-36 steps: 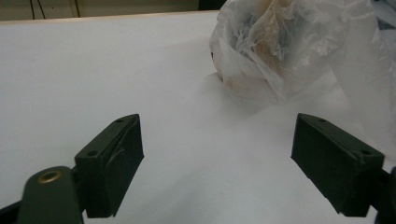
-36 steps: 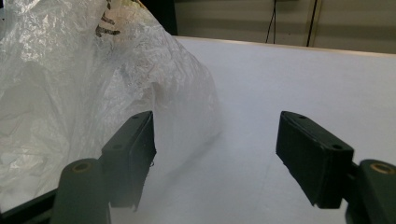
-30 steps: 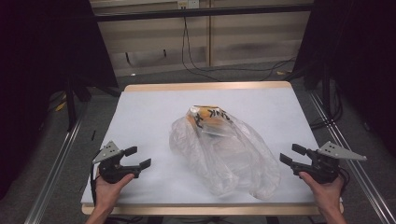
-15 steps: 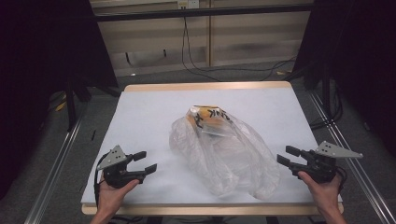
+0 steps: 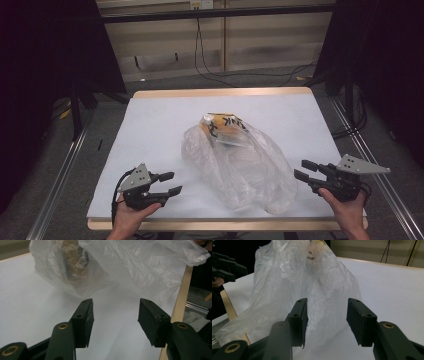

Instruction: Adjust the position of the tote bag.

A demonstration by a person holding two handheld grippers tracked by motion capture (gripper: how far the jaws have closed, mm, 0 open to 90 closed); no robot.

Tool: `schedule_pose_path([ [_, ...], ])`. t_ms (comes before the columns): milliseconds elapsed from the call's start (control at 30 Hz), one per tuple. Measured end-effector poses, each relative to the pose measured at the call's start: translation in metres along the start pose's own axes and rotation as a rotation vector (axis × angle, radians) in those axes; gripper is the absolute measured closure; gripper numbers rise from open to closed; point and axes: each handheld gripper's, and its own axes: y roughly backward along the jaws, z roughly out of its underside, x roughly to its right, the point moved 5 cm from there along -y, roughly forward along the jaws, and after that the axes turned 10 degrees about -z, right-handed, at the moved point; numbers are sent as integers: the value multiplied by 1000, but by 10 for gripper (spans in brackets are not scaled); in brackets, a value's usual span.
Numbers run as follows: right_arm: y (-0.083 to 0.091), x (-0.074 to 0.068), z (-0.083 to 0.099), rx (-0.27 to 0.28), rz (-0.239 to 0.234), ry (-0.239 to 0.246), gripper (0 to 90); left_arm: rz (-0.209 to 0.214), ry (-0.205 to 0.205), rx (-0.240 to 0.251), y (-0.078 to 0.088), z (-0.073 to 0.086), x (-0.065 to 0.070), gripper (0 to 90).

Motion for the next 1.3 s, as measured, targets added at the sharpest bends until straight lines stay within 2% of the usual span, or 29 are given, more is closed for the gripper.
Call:
schedule_pose_path([
  [67,3,-6,-4,19,-17,4,541,5,-10,8,-1,-3,4,485],
  [100,4,-9,-5,23,-24,4,547,18,-1,11,-1,-4,7,493],
  [167,5,-11,-6,20,-36,12,555,23,-12,8,-2,-5,9,490],
  [200,6,-19,-7,11,-55,19,563,40,-27,12,-3,-7,17,487],
  [233,6,-23,-8,10,-74,18,565,39,-39,6,-4,-8,20,484],
  [267,6,-23,-8,10,-74,18,565,39,-39,6,-4,-8,20,481],
  [300,6,-33,-6,-4,-97,27,566,69,-43,14,-6,-10,26,481],
  [333,6,-36,-5,-9,-106,31,565,69,-43,14,-6,-10,26,481],
  [367,6,-40,-3,-14,-119,27,565,88,-59,2,-9,-11,32,484],
  [467,4,-50,2,-41,-145,32,565,113,-85,-16,-14,-11,40,492],
  [600,1,-63,7,-78,-191,58,615,158,-94,-4,-19,-16,52,543],
  [633,0,-65,8,-87,-194,60,614,163,-103,-6,-22,-17,54,543],
  [767,-2,-69,11,-101,-215,60,604,179,-94,-10,-30,-20,62,515],
  [833,-3,-73,16,-107,-233,55,584,203,-128,-23,-38,-25,73,514],
  [867,-3,-74,17,-115,-239,52,575,219,-122,-18,-42,-27,78,514],
  [933,-5,-75,17,-114,-249,52,565,242,-149,-19,-48,-31,87,514],
  [967,-7,-76,17,-123,-254,49,555,252,-168,-27,-51,-34,89,515],
  [1033,-8,-77,18,-132,-256,54,548,262,-168,-23,-55,-37,93,516],
  [1067,-11,-80,20,-148,-269,57,535,288,-196,-29,-63,-44,98,517],
  [1133,-12,-81,23,-165,-267,59,527,306,-216,-37,-71,-48,103,525],
  [1200,-15,-82,26,-173,-268,59,511,335,-232,-52,-80,-49,109,545],
  [1267,-18,-82,29,-192,-274,63,503,353,-267,-61,-89,-47,115,614],
  [1300,-20,-82,30,-201,-274,67,496,354,-256,-67,-92,-46,117,611],
])
